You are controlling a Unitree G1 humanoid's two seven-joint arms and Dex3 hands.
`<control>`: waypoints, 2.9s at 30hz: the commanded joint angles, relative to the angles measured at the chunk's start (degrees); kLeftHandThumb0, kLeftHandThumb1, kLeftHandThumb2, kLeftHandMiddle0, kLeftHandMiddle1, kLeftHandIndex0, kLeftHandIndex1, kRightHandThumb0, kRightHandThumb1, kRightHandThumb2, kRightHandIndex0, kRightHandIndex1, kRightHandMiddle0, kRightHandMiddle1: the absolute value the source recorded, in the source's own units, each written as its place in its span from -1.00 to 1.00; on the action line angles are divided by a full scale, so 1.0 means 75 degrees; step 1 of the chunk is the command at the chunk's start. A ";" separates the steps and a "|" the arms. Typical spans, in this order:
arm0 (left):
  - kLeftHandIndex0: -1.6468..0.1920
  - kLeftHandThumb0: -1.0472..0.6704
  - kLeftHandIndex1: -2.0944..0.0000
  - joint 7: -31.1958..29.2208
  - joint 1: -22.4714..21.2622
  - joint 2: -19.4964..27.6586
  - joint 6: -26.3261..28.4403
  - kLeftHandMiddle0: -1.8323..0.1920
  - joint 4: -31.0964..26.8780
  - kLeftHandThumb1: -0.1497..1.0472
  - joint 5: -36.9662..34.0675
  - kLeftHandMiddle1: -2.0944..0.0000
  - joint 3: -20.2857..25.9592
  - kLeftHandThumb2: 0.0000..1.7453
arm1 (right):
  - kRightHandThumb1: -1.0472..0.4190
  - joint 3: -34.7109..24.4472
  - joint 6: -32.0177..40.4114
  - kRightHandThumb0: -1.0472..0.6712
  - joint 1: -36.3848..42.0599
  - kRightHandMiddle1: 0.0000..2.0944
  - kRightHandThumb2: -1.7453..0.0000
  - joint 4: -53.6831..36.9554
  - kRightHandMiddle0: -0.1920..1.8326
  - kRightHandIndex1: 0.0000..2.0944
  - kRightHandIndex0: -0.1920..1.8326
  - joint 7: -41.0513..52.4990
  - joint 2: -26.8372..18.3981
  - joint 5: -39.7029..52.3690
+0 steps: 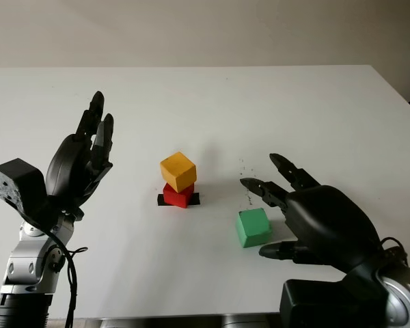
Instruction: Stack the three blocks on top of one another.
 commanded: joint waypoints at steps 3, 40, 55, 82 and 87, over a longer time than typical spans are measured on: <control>1.00 -0.67 1.00 -0.0028 0.0013 0.0050 0.0050 1.00 -0.0076 1.00 -0.0034 1.00 0.0036 -0.26 | -0.78 0.0115 -0.0115 -0.35 -0.0200 -0.82 0.94 0.0134 -0.45 -0.94 -0.82 -0.0013 -0.0074 -0.0115; 1.00 -0.66 1.00 0.0049 0.0159 0.0040 0.0084 1.00 -0.0193 1.00 -0.0031 1.00 0.0033 -0.24 | -0.83 0.0227 -0.1164 -0.19 -0.0952 0.20 0.94 0.1164 -0.31 -0.92 -0.47 -0.0456 -0.0221 0.0236; 1.00 -0.67 1.00 0.0074 0.0070 0.0048 0.0126 1.00 -0.0121 1.00 -0.0019 1.00 0.0038 -0.26 | -0.74 -0.0099 -0.0323 -0.23 -0.3361 0.09 0.95 0.2076 -0.19 -0.93 -0.42 0.1050 -0.0882 0.2554; 1.00 -0.67 1.00 0.0206 0.0065 -0.0077 0.0198 1.00 -0.0204 1.00 -0.0030 1.00 0.0025 -0.21 | -0.76 0.2656 -0.0977 -0.29 -1.0122 0.44 0.93 0.6624 -0.32 -0.94 -0.41 0.3236 0.0210 0.3237; 1.00 -0.67 1.00 0.0234 0.0055 -0.0119 0.0134 1.00 -0.0170 1.00 -0.0028 1.00 0.0006 -0.19 | -0.75 0.2999 -0.1452 -0.34 -1.0638 0.45 0.94 0.7322 -0.32 -0.93 -0.39 0.3332 0.0502 0.2987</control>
